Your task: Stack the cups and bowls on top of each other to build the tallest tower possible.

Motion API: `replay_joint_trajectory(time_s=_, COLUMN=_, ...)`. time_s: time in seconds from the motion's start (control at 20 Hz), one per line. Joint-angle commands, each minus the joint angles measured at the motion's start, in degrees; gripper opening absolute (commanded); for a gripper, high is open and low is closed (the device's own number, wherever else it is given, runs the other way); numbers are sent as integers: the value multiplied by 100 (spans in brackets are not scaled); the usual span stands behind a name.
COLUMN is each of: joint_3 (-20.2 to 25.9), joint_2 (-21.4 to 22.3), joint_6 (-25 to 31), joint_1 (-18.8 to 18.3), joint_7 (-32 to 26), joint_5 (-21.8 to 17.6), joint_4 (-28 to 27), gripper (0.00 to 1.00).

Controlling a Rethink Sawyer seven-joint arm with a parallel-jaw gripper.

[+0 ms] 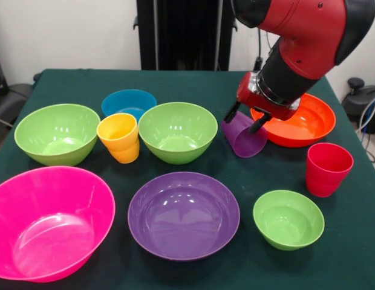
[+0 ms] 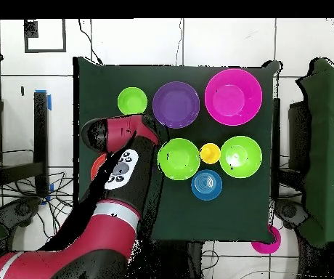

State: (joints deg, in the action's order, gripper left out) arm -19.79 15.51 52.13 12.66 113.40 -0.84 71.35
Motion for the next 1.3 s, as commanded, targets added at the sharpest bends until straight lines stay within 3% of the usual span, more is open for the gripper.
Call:
replay_joint_trajectory(time_s=0.05, joint_3=403, joint_2=-320, joint_6=-458, joint_1=18, joint_7=1191, joint_5=139, joint_4=239, gripper=100)
replay_joint_trajectory(time_s=1.2, joint_3=309, joint_2=-345, joint_6=-450, joint_1=194, joint_7=1511, joint_5=252, joint_4=400, gripper=100)
replay_joint_trajectory(time_s=1.25, joint_3=313, joint_2=-347, joint_6=-431, joint_1=195, joint_7=1488, joint_5=239, joint_4=380, gripper=0)
replay_joint_trajectory(time_s=1.3, joint_3=333, joint_2=-352, joint_6=-384, joint_1=177, joint_7=1478, joint_5=260, joint_4=368, gripper=0)
